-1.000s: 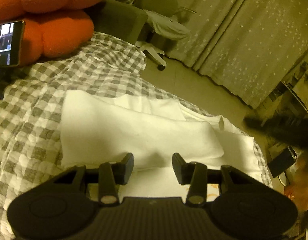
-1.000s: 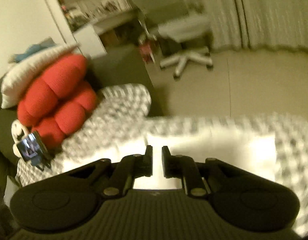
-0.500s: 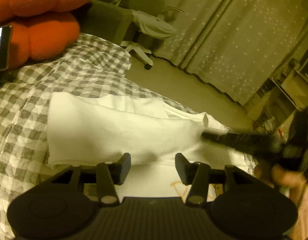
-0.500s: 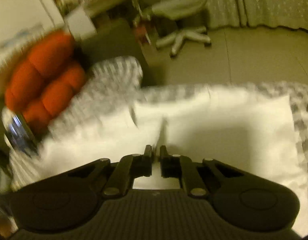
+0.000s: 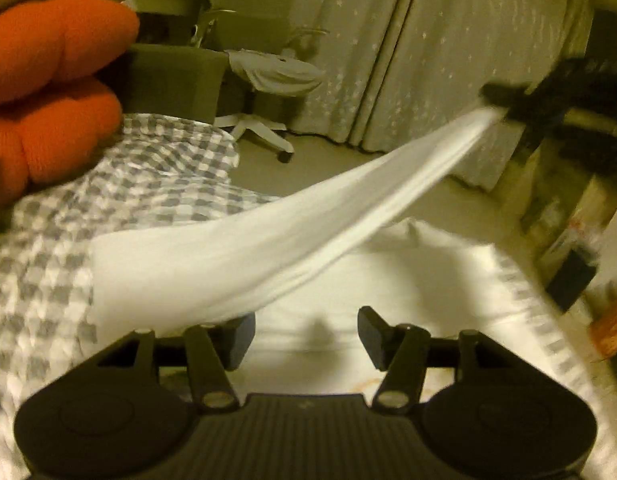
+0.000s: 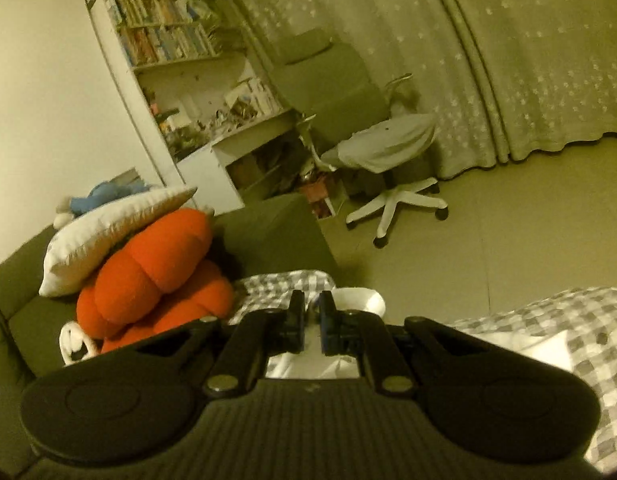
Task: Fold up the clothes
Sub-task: 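Grasp the side edge with the right gripper and lift it over the body, then lay the side edge over the shirt body and open the right gripper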
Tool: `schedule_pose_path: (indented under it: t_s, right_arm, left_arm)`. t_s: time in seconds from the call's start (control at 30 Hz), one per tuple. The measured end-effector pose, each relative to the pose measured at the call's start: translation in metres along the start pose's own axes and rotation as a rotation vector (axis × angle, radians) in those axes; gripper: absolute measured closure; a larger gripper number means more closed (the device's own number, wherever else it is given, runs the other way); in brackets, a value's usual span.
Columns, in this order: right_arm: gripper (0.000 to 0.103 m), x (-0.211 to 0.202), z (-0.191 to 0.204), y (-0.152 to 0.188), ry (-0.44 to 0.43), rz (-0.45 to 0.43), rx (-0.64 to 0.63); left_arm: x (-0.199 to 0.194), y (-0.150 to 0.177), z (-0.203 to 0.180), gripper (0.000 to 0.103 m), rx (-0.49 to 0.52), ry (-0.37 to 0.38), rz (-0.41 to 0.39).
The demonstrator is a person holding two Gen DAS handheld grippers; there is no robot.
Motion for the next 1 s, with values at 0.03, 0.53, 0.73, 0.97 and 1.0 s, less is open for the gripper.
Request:
schedule_pose_path:
  t_s: [0.03, 0.53, 0.73, 0.97, 1.0]
  right_arm:
    - [0.094, 0.0, -0.003, 0.0, 0.017, -0.006, -0.004]
    - [0.094, 0.004, -0.094, 0.014, 0.221, 0.025, 0.11]
    - [0.094, -0.004, -0.124, 0.024, 0.294, 0.056, 0.129]
    - [0.094, 0.001, -0.149, 0.042, 0.33, 0.146, 0.131]
    - [0.094, 0.001, -0.15, 0.043, 0.328, 0.152, 0.128]
  left_arm:
    - [0.004, 0.002, 0.004, 0.045, 0.0, -0.018, 0.014]
    - [0.005, 0.014, 0.007, 0.037, 0.0, 0.003, 0.062]
    - [0.004, 0.014, 0.008, 0.036, -0.007, 0.008, 0.071]
    - [-0.001, 0.016, 0.007, 0.037, 0.003, -0.025, 0.065]
    - [-0.001, 0.017, 0.008, 0.037, 0.004, -0.025, 0.067]
Point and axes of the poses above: each gripper's, at about its wrist camera, not at the fingertips, and x roughly the way its jaws point, z to its left, y to its underside, the point moved 6 cm from there along x, roughly the way its jaws point, and after that the axes turned 2 degrees about y, right-handed, at the moved point
